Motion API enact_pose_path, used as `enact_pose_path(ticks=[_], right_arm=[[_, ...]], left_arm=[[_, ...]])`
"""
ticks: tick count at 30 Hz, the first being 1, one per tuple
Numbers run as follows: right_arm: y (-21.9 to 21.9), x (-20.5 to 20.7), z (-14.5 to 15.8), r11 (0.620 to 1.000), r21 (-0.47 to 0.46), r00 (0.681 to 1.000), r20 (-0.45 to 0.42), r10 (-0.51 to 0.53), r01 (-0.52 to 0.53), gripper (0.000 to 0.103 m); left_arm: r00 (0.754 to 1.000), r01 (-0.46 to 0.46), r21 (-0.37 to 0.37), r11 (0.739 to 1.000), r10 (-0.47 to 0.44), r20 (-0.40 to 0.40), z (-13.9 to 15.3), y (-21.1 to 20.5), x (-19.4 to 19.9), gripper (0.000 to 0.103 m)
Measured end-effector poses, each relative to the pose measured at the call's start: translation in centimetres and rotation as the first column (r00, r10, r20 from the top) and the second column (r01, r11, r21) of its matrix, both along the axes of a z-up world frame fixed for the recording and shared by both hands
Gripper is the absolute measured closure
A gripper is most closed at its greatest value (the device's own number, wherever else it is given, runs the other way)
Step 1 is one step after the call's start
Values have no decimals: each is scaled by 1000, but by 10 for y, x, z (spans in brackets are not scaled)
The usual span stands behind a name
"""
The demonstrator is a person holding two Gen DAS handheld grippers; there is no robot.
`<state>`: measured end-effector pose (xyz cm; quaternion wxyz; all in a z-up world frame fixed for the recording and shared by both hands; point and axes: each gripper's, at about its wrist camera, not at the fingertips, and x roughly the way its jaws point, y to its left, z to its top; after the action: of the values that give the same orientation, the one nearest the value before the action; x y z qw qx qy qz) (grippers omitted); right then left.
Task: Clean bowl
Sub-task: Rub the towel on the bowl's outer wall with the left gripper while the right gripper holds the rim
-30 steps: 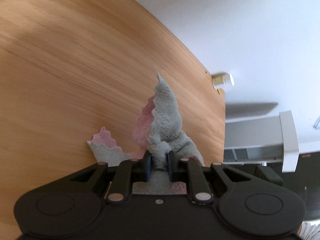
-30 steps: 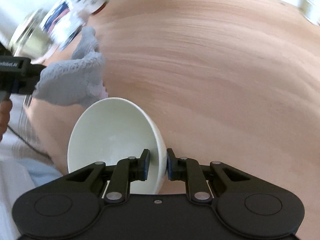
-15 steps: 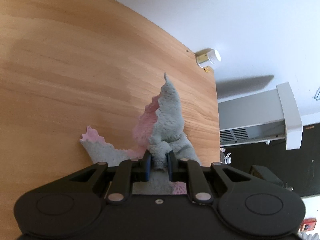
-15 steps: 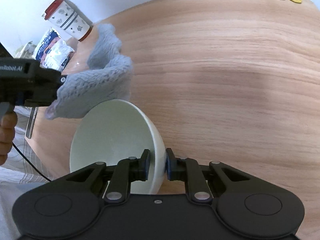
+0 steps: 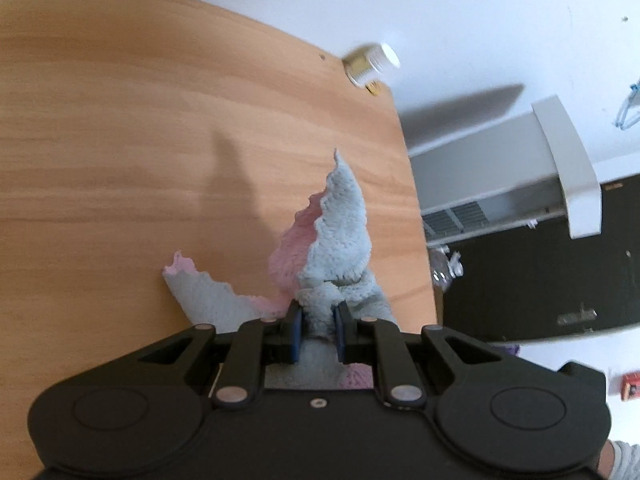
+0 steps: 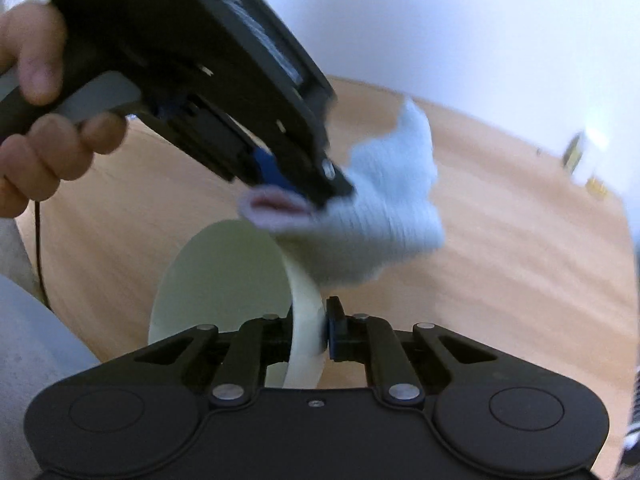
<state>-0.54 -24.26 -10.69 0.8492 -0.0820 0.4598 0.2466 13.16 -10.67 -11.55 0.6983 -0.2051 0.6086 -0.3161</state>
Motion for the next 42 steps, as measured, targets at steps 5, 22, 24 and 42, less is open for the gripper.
enact_pose_path(ticks=[5,22,24,42], right_arm=[[-2,0,12,999,-34,999,33,-3,5,89],[-10,24,55,990,62,991,47,-127,124,87],[-15,32,53,983,90,986,40,-163,159,87],[-10,50,51,968,192,987,-4,-163,160,85]], left_arm=[[998,54,10,999,-54,22,1,-5,-2,89],[956,-247,-34,968,238,-173,-40,85,-10,88],[945,-277,-42,960,264,-194,-43,92,-13,89],[917,-391,-113,914,376,-132,-21,117,-16,90]])
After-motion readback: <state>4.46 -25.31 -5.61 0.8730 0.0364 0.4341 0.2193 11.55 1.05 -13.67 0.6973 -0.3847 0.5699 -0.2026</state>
